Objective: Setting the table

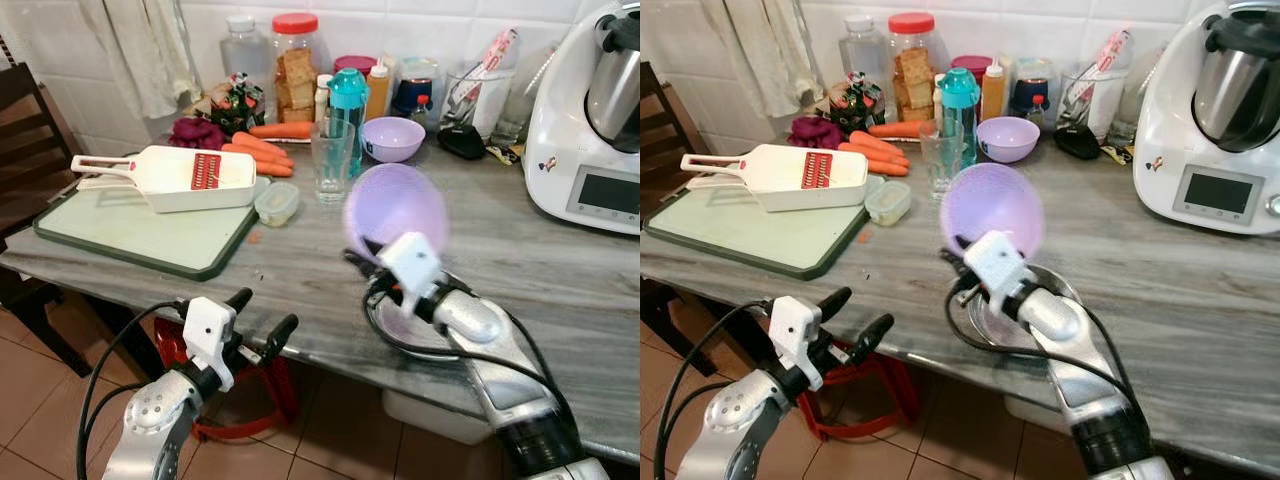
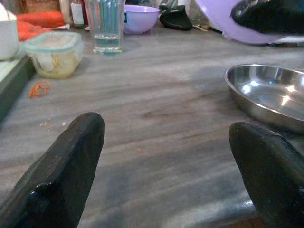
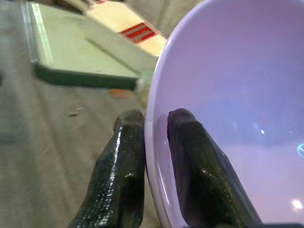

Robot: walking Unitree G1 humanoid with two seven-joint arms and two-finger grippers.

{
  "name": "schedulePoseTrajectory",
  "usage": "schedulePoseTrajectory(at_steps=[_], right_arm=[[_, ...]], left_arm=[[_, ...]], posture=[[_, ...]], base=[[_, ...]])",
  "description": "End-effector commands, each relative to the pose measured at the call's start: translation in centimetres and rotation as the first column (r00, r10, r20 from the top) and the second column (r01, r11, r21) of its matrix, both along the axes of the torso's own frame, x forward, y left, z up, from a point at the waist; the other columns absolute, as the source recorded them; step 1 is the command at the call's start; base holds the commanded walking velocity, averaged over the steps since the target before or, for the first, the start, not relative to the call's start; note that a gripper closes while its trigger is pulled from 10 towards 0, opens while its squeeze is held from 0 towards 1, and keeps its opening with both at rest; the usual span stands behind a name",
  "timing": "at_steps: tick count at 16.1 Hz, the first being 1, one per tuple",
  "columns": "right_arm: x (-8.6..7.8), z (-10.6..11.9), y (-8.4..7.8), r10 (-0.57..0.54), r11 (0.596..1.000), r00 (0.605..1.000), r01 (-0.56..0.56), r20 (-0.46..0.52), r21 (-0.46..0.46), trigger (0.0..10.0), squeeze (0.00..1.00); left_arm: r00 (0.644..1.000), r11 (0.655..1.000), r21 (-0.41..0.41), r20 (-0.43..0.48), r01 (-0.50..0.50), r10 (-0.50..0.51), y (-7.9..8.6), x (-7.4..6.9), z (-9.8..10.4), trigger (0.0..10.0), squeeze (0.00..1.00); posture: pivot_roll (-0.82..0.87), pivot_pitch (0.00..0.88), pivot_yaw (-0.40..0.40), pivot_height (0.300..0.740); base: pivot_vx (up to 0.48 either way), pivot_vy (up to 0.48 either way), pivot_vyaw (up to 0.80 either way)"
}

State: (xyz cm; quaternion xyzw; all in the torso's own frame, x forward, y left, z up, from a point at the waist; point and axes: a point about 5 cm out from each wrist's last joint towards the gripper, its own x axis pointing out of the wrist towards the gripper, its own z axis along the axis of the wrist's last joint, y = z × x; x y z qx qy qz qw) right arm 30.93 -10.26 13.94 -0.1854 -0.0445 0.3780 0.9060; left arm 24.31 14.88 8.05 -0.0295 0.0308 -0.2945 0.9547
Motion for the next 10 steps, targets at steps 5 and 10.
schedulePoseTrajectory(at_steps=[5,10], right_arm=[[1.0,-2.1,1.7,0.092,0.995,0.993,-0.095,-0.078,-0.036,10.0,0.0],[0.7,-3.3,2.4,0.137,0.989,0.988,-0.14,-0.066,-0.043,10.0,0.0]], left_arm=[[1.0,1.0,-0.004,0.012,0.004,-0.004,0.3,-0.2,0.2,10.0,0.0],[1.0,1.0,-0.012,-0.003,0.007,-0.007,0.3,-0.4,-0.2,10.0,0.0]], posture=[[-0.02,0.0,0.015,0.74],[-0.02,0.0,0.024,0.74]], base=[[0.0,0.0,0.0],[0.0,0.0,0.0]])
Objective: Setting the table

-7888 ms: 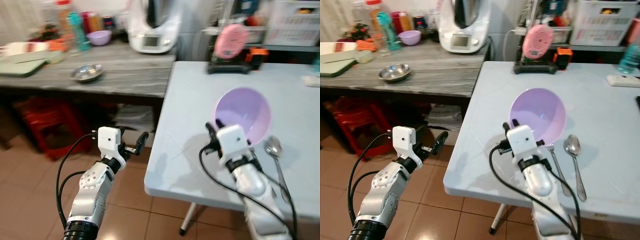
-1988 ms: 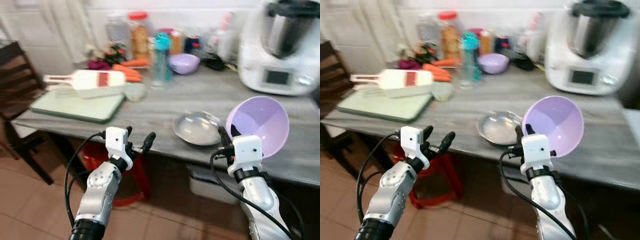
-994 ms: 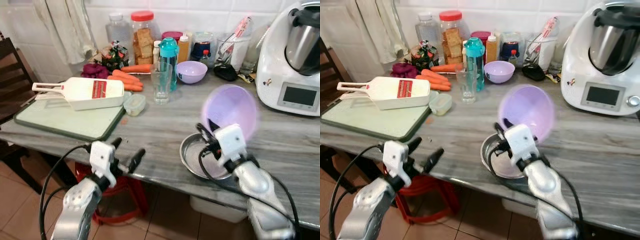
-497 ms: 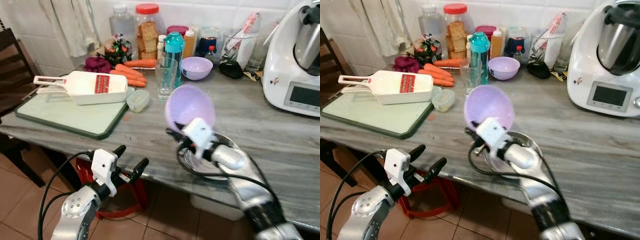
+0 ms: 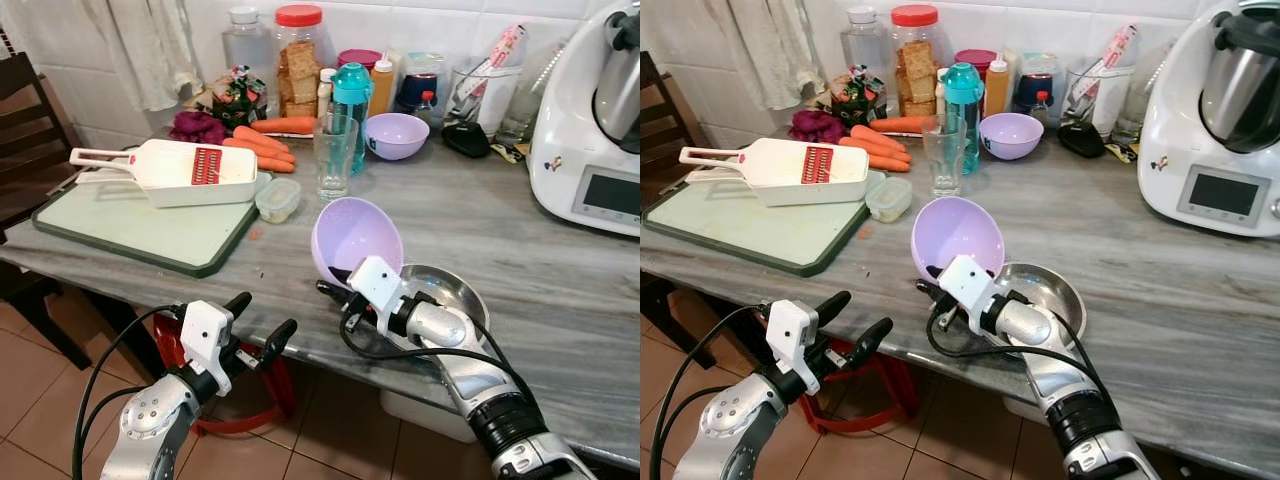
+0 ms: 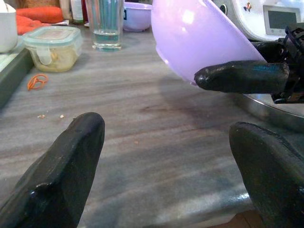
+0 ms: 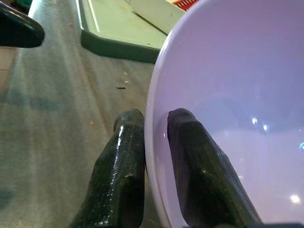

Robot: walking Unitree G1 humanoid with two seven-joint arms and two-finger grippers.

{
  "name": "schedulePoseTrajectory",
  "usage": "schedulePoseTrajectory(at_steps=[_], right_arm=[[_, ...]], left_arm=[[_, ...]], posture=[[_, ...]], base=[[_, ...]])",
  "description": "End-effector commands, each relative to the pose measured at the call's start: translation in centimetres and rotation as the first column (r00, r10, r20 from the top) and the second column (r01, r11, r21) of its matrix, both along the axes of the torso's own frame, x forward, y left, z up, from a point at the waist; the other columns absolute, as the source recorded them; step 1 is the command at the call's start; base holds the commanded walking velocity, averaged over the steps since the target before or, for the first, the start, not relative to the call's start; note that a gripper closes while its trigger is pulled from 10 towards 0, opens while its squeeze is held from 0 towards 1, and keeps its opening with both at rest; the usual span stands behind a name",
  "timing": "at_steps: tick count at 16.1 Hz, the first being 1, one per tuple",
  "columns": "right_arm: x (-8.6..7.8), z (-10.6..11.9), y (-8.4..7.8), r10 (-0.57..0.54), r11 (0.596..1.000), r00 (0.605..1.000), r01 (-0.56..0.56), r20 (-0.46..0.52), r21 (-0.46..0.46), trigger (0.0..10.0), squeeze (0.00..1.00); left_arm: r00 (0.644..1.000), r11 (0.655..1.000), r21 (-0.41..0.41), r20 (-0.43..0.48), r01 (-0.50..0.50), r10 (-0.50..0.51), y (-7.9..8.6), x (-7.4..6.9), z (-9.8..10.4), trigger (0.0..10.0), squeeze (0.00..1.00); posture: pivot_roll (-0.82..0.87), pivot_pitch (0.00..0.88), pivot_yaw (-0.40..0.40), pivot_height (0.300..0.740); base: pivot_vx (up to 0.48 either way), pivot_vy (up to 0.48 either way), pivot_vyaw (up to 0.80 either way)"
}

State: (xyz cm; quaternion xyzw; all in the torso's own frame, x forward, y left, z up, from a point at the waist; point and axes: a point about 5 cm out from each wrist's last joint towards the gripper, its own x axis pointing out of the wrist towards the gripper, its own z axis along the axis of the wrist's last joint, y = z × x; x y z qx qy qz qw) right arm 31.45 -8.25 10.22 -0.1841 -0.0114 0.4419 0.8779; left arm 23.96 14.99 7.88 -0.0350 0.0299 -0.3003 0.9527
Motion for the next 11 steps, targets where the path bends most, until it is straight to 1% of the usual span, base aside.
schedulePoseTrajectory(at_steps=[1,4,5,6,7,8,11], right_arm=[[0.08,0.21,0.5,0.022,1.0,0.999,-0.021,0.028,-0.006,10.0,0.0],[0.1,-0.02,0.59,0.021,1.0,0.999,-0.02,0.034,-0.009,10.0,0.0],[0.11,-0.05,0.59,0.02,1.0,0.999,-0.02,0.033,-0.009,10.0,0.55],[0.25,-0.06,0.55,0.013,1.0,0.999,-0.012,0.041,-0.018,10.0,0.71],[0.32,-0.08,0.51,0.012,1.0,0.999,-0.011,0.044,-0.023,10.0,0.89],[0.37,-0.11,0.48,0.008,1.0,0.999,-0.007,0.048,-0.028,10.0,0.94],[0.59,-0.1,0.44,-0.002,0.999,0.998,0.004,0.063,-0.037,10.0,0.91]], left_arm=[[1.0,1.0,-0.004,-0.005,-0.002,0.002,-0.05,0.19,-0.14,10.0,0.0],[1.0,1.0,-0.006,-0.01,0.007,-0.007,-0.26,0.18,-0.25,10.0,0.0],[1.0,1.0,-0.006,-0.01,0.008,-0.008,-0.29,0.18,-0.27,10.0,0.0],[1.0,1.0,-0.007,-0.012,0.007,-0.007,-0.35,0.21,-0.31,10.0,0.0],[1.0,1.0,-0.009,-0.013,0.006,-0.006,-0.41,0.25,-0.34,10.0,0.0],[1.0,1.0,-0.01,-0.016,0.006,-0.006,-0.42,0.23,-0.39,10.0,0.0],[1.0,1.0,-0.011,-0.024,0.006,-0.006,-0.47,0.32,-0.64,10.0,0.0]], posture=[[-0.02,0.0,0.024,0.74],[-0.02,0.0,0.027,0.74],[-0.02,0.0,0.027,0.74],[-0.02,0.0,0.027,0.74],[-0.02,0.0,0.027,0.74],[-0.02,0.0,0.026,0.74],[-0.02,0.0,0.027,0.74]], base=[[0.0,0.0,0.0],[0.0,0.0,0.0],[0.0,0.0,0.0],[0.0,0.0,0.0],[0.0,0.0,0.0],[0.0,0.0,0.0],[0.0,0.0,0.0]])
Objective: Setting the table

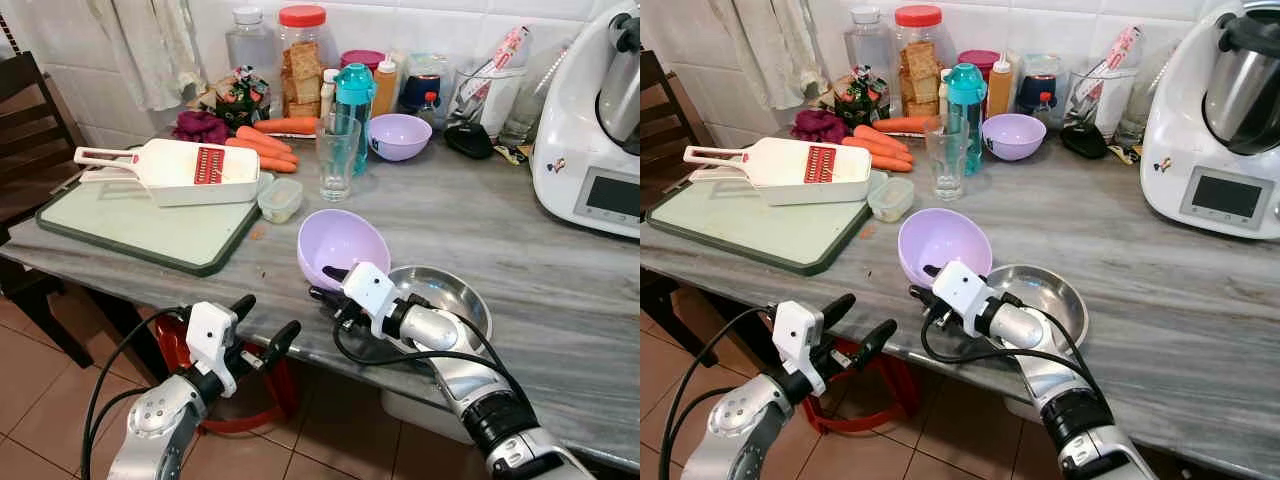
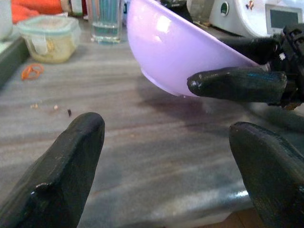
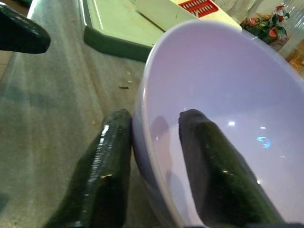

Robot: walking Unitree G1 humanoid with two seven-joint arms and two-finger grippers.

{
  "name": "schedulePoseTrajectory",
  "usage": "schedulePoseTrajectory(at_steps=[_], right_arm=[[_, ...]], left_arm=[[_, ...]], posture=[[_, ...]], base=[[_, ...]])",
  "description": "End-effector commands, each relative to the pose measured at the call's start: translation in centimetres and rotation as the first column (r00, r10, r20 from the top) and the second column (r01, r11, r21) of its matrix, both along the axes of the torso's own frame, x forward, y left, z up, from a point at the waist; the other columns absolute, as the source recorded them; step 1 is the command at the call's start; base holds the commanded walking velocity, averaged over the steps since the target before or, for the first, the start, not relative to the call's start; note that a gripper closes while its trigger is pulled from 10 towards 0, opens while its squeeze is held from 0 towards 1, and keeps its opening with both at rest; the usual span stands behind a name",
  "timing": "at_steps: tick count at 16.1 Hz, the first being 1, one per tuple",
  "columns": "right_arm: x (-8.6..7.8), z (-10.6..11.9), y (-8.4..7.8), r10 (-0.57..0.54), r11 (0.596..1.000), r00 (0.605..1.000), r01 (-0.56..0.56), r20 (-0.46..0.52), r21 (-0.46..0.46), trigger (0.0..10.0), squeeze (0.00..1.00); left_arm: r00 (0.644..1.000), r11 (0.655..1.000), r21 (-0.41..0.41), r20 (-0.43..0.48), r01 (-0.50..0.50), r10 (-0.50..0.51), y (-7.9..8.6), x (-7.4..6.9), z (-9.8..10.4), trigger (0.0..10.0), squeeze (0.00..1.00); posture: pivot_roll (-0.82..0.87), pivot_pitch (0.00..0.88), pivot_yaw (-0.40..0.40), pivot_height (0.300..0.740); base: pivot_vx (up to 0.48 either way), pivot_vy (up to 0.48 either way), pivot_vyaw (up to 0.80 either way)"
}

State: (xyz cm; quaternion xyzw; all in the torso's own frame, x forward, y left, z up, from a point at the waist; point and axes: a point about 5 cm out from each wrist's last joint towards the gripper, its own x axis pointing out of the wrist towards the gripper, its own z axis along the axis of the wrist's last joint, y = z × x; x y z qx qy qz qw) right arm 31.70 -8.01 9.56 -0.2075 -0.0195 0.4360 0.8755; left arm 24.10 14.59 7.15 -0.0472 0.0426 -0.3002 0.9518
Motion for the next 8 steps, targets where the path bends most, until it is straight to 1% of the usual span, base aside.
schedulePoseTrajectory(at_steps=[1,6,7,8], right_arm=[[0.4,0.54,0.23,0.0,1.0,1.0,0.0,0.028,-0.004,10.0,0.91],[0.6,0.7,0.37,-0.007,1.0,0.999,0.007,0.044,-0.008,10.0,0.91],[0.65,0.81,0.42,-0.007,1.0,0.999,0.007,0.05,-0.007,10.0,0.91],[0.77,1.17,0.5,-0.011,1.0,0.998,0.011,0.06,0.004,10.0,0.95]], left_arm=[[1.0,1.0,0.005,0.005,0.005,-0.005,-0.08,0.2,-0.01,10.0,0.0],[1.0,1.0,0.006,-0.001,0.008,-0.008,-0.12,0.33,-0.3,10.0,0.0],[1.0,1.0,0.006,-0.001,0.008,-0.008,-0.08,0.36,-0.33,10.0,0.0],[1.0,1.0,0.007,0.0,0.007,-0.007,-0.06,0.41,-0.36,10.0,0.0]], posture=[[-0.02,0.0,0.028,0.74],[-0.02,0.0,0.033,0.74],[-0.02,0.0,0.035,0.74],[-0.02,0.0,0.035,0.74]], base=[[0.0,0.0,0.0],[0.0,0.0,0.0],[0.0,0.0,0.0],[0.0,0.0,0.0]])
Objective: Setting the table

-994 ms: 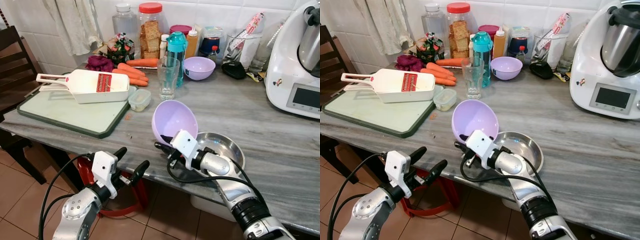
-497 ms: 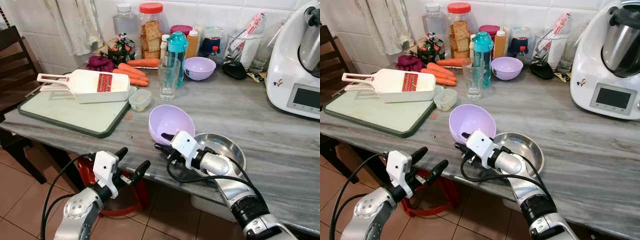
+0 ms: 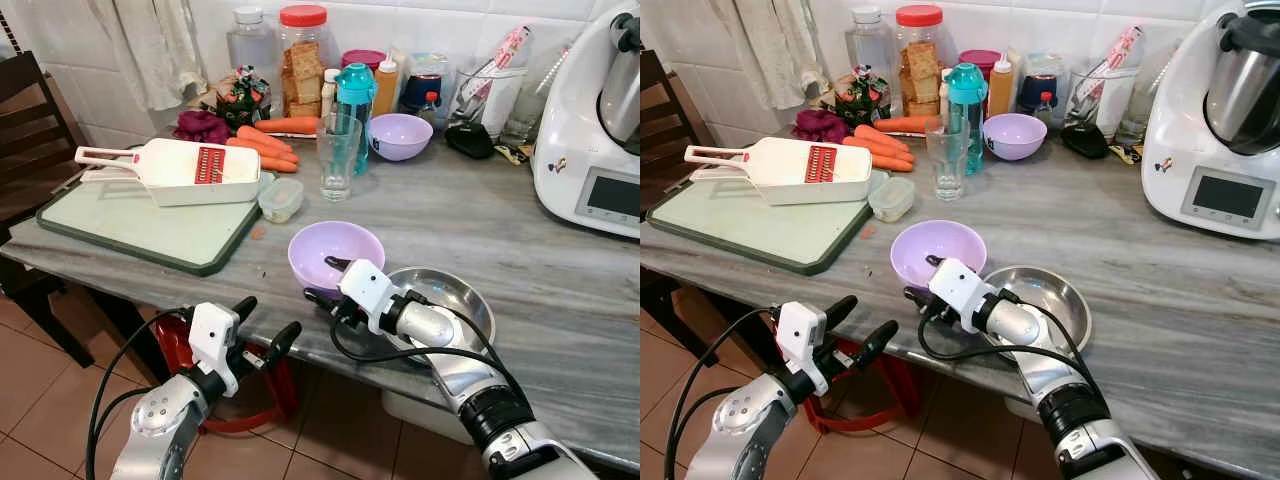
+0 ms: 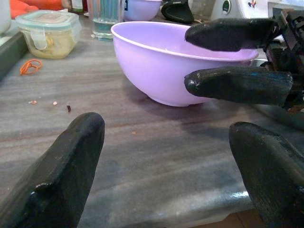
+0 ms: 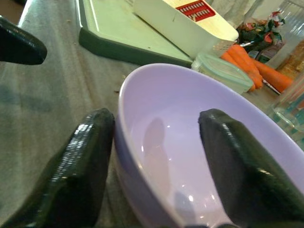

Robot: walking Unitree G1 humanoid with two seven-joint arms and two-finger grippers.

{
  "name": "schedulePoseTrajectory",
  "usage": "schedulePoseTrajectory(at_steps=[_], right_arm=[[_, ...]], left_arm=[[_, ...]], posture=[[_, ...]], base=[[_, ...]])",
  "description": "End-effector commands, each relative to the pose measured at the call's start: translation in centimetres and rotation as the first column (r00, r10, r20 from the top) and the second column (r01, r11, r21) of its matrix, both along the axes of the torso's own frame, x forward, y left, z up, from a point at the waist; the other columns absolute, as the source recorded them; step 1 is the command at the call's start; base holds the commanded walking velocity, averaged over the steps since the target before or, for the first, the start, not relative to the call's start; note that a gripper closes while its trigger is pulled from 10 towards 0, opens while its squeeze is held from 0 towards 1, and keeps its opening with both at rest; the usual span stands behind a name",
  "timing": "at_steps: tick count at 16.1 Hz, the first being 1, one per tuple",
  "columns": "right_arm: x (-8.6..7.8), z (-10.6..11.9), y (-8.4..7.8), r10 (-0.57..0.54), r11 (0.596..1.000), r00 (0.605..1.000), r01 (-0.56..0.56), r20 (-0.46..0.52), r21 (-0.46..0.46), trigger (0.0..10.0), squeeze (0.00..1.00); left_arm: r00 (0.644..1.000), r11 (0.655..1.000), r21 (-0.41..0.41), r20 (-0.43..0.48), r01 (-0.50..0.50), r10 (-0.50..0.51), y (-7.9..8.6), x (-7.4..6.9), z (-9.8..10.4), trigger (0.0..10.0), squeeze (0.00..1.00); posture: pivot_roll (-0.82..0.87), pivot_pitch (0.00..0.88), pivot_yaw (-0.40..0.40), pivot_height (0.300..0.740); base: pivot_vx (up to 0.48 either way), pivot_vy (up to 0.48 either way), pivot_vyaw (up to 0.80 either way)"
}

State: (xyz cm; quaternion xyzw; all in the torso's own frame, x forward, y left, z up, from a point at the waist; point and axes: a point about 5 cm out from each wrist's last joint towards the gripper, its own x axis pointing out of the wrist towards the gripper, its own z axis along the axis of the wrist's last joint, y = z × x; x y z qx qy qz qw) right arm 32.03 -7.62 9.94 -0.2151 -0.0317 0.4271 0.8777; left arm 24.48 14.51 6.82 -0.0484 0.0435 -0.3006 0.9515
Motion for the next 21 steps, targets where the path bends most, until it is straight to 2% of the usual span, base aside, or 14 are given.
schedulePoseTrajectory(at_steps=[1,6,10,11,12,15,18,20,21], right_arm=[[0.4,1.0,0.2,0.005,1.0,0.999,-0.005,0.037,0.007,10.0,1.0],[0.3,2.2,1.0,0.02,0.999,0.997,-0.023,0.078,0.04,10.0,1.0],[-0.1,4.6,1.3,-0.043,0.988,0.988,0.02,0.147,0.155,10.0,1.0],[0.0,5.3,0.5,-0.128,0.98,0.975,0.095,0.184,0.177,10.0,1.0],[0.0,5.6,0.1,-0.163,0.973,0.968,0.126,0.19,0.193,10.0,1.0],[-0.7,6.7,-2.9,-0.321,0.934,0.915,0.264,0.244,0.239,10.0,1.0],[-2.9,5.7,-7.2,-0.533,0.841,0.821,0.485,0.205,0.241,10.0,1.0],[-4.1,5.0,-8.7,-0.604,0.793,0.78,0.565,0.163,0.229,10.0,1.0],[-4.8,4.8,-9.1,-0.631,0.768,0.765,0.592,0.128,0.244,10.0,1.0]], left_arm=[[1.0,1.0,0.009,0.002,0.007,-0.007,0.0,0.1,0.0,10.0,0.0],[1.0,1.0,0.007,0.02,0.008,-0.008,-0.4,0.5,0.8,10.0,0.0],[0.999,1.0,0.001,0.033,0.009,-0.009,-1.0,0.5,1.5,10.0,0.0],[0.999,1.0,-0.005,0.037,0.009,-0.009,-1.0,0.4,1.6,10.0,0.0],[0.999,1.0,-0.008,0.038,0.009,-0.008,-1.0,0.4,1.6,10.0,0.0],[0.999,1.0,-0.018,0.04,0.014,-0.013,-0.9,0.2,1.9,10.0,0.0],[0.999,1.0,-0.017,0.038,0.025,-0.024,-0.5,0.0,2.1,10.0,0.0],[0.999,1.0,0.005,0.04,0.005,-0.005,0.1,0.1,2.0,10.0,0.0],[0.998,0.999,0.021,0.041,-0.037,0.036,0.5,0.4,2.0,10.0,0.0]], posture=[[-0.02,0.0,0.035,0.74],[-0.02,0.0,0.034,0.74],[-0.02,0.0,0.033,0.74],[-0.02,0.0,0.033,0.74],[-0.02,0.0,0.033,0.74],[-0.03,0.0,0.033,0.74],[-0.04,0.0,0.039,0.74],[-0.06,0.0,0.049,0.74],[-0.06,0.0,0.049,0.74]], base=[[0.0,0.0,0.0],[0.0,0.0,0.0],[0.0,0.0,0.0],[0.0,0.0,0.0],[0.0,0.0,0.0],[0.0,0.0,0.0],[0.0,0.0,0.0],[0.0,0.0,0.0],[0.0,0.0,0.0]])
